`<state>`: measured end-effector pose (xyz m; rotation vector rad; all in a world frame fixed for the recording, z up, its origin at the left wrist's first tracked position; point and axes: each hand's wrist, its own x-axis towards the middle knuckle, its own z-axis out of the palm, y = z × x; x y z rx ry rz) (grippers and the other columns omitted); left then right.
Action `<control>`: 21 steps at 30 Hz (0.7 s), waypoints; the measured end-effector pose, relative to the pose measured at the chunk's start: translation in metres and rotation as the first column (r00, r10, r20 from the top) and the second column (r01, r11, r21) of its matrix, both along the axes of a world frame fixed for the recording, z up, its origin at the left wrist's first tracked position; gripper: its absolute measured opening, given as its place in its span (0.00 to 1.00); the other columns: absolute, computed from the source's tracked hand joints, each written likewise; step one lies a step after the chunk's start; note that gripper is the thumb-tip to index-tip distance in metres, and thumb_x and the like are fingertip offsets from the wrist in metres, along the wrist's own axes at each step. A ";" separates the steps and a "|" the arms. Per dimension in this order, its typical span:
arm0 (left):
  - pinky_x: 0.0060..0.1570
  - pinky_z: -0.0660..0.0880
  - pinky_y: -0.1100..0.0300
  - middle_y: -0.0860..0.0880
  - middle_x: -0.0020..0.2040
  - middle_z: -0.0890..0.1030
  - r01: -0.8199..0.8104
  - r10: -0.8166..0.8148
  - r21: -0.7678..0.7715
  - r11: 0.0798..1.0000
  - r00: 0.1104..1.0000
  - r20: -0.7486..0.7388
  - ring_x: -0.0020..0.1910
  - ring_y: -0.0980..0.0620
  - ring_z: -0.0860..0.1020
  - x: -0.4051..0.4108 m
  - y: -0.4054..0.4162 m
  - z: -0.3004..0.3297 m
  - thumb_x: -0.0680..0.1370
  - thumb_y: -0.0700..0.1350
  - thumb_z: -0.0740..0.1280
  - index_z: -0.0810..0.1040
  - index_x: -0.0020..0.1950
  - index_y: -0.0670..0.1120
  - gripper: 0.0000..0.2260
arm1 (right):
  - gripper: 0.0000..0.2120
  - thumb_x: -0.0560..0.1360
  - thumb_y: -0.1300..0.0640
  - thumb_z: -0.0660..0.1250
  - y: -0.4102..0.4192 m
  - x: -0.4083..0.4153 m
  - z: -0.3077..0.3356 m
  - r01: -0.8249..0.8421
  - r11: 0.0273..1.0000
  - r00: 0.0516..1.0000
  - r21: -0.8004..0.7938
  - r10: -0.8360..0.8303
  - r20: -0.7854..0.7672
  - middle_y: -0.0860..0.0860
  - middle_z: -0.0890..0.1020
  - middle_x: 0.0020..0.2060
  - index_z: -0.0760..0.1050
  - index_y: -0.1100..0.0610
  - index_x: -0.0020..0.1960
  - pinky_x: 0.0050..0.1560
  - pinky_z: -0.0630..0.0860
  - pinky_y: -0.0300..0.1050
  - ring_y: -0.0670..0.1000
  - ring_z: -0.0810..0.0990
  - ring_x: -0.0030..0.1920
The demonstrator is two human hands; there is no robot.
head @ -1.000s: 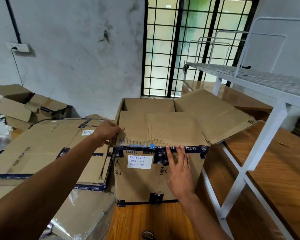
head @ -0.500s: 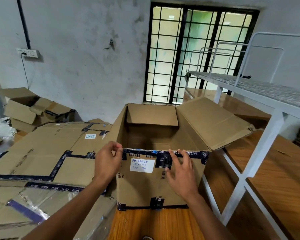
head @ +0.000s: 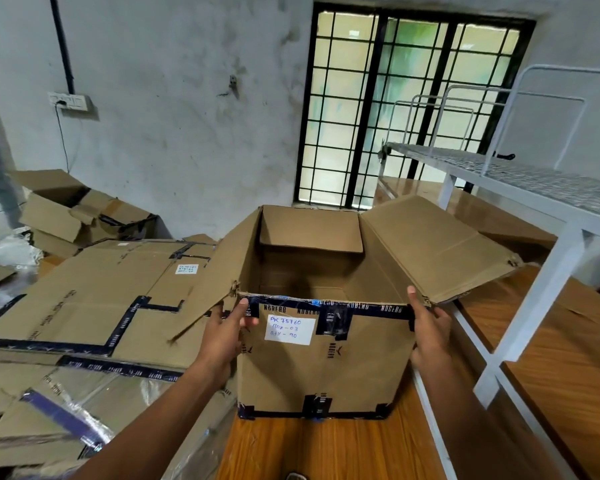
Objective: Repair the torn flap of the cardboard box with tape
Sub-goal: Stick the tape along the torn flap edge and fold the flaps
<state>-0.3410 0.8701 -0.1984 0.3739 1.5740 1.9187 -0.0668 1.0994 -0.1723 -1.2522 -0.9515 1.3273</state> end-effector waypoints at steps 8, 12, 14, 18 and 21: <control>0.35 0.70 0.56 0.46 0.42 0.81 -0.110 0.117 0.058 0.992 0.986 -0.121 0.38 0.51 0.79 0.010 0.035 0.021 0.84 0.49 0.71 0.78 0.56 0.44 0.09 | 0.34 0.68 0.51 0.84 0.029 0.004 -0.009 -0.010 0.999 0.993 0.041 0.006 0.114 0.58 0.84 0.58 0.72 0.58 0.68 0.62 0.81 0.65 0.60 0.84 0.57; 0.32 0.71 0.61 0.45 0.43 0.82 -0.172 0.166 -0.011 0.985 0.963 -0.214 0.38 0.51 0.79 0.008 0.046 0.024 0.85 0.47 0.69 0.79 0.53 0.41 0.09 | 0.35 0.70 0.53 0.83 0.029 0.006 -0.012 -0.031 0.996 0.984 0.088 0.015 0.175 0.57 0.84 0.58 0.69 0.57 0.69 0.63 0.81 0.64 0.59 0.85 0.57; 0.31 0.71 0.61 0.45 0.44 0.83 -0.194 0.179 -0.041 0.980 0.955 -0.236 0.38 0.51 0.80 0.004 0.047 0.026 0.85 0.47 0.70 0.80 0.53 0.41 0.09 | 0.39 0.70 0.56 0.83 0.028 0.007 -0.011 -0.045 0.993 0.989 0.111 0.028 0.147 0.58 0.83 0.63 0.65 0.55 0.74 0.64 0.81 0.64 0.59 0.84 0.60; 0.36 0.72 0.54 0.45 0.45 0.86 -0.243 0.214 -0.083 0.966 0.941 -0.262 0.41 0.47 0.83 -0.005 0.045 0.028 0.79 0.52 0.73 0.82 0.60 0.40 0.18 | 0.44 0.72 0.61 0.80 0.024 0.004 -0.008 -0.054 0.989 0.989 0.139 0.034 0.143 0.60 0.80 0.66 0.58 0.51 0.79 0.64 0.80 0.65 0.60 0.83 0.61; 0.44 0.79 0.48 0.48 0.43 0.87 -0.240 0.216 -0.086 0.967 0.950 -0.223 0.45 0.45 0.86 -0.012 0.044 0.024 0.75 0.55 0.76 0.85 0.53 0.45 0.14 | 0.45 0.73 0.60 0.80 0.021 0.003 -0.008 -0.057 0.987 0.987 0.148 0.033 0.158 0.61 0.80 0.67 0.56 0.49 0.80 0.64 0.81 0.64 0.60 0.83 0.61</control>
